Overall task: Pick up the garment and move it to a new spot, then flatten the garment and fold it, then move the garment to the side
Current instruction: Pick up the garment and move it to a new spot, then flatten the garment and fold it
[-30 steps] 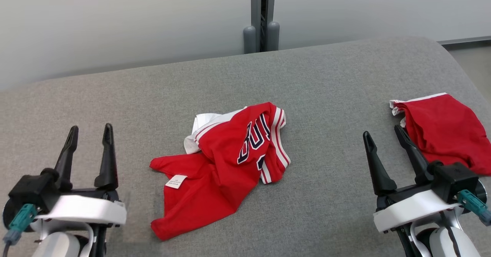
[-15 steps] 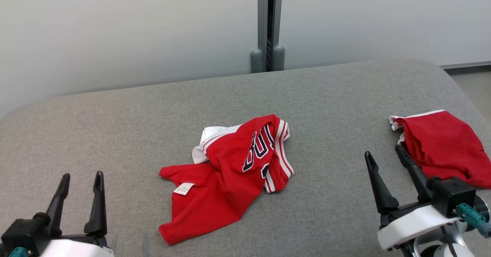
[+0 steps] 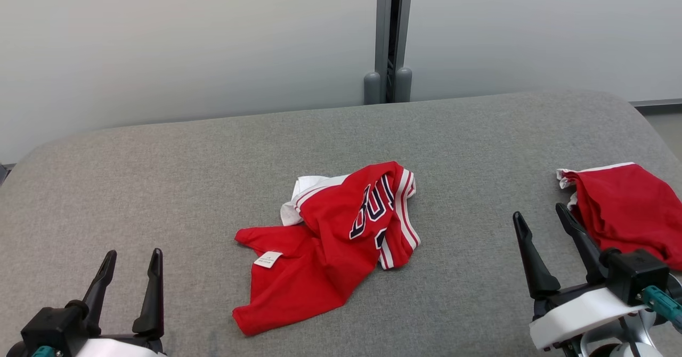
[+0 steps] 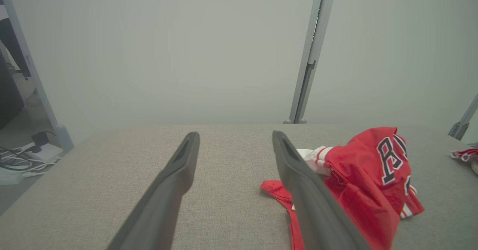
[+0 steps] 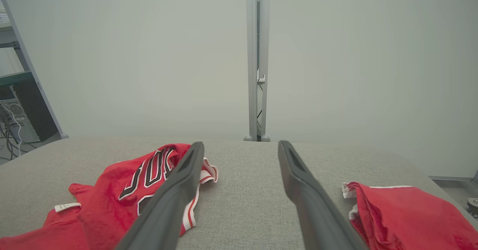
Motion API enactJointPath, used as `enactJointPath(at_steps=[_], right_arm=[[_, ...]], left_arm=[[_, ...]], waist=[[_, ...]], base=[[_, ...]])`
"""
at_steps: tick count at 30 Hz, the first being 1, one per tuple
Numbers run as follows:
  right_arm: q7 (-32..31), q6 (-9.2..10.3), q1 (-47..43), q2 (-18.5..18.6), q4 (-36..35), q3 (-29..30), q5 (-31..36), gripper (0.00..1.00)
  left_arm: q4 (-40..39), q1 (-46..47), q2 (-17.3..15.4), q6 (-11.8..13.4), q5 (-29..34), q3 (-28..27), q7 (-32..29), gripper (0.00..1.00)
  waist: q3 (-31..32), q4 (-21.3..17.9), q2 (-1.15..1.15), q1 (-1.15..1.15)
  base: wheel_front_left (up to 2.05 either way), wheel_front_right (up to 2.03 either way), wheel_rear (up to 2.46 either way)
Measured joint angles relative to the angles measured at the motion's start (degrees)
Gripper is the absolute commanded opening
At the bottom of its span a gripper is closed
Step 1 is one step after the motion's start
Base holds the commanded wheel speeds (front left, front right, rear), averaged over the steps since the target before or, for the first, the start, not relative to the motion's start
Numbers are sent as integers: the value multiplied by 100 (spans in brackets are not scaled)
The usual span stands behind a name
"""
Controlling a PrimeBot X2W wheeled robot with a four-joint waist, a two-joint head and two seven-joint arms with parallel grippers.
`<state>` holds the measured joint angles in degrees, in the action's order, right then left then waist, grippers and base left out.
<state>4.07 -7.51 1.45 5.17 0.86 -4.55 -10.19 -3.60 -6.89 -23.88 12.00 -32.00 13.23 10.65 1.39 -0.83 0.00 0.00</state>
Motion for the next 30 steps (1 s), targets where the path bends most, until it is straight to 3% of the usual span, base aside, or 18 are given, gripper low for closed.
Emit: enactJointPath(at_steps=[17, 23, 30], right_arm=[[-23, 0, 56, 37, -37, -23, -76, 100], [-286, 1, 762, 679, 188, -576, -554, 100], [-801, 1, 2444, 1592, 695, -1863, -1369, 100]], left_arm=[[-237, 160, -2, 94, 80, 126, -138, 100], [-275, 610, 119, 29, 144, 319, -174, 100], [-14, 1204, 309, -196, 189, 554, -60, 100]], waist=[[-222, 88, 0, 0], [-542, 288, 0, 0], [-1045, 651, 0, 0]], base=[[0, 0, 0], [0, 0, 0], [0, 0, 0]])
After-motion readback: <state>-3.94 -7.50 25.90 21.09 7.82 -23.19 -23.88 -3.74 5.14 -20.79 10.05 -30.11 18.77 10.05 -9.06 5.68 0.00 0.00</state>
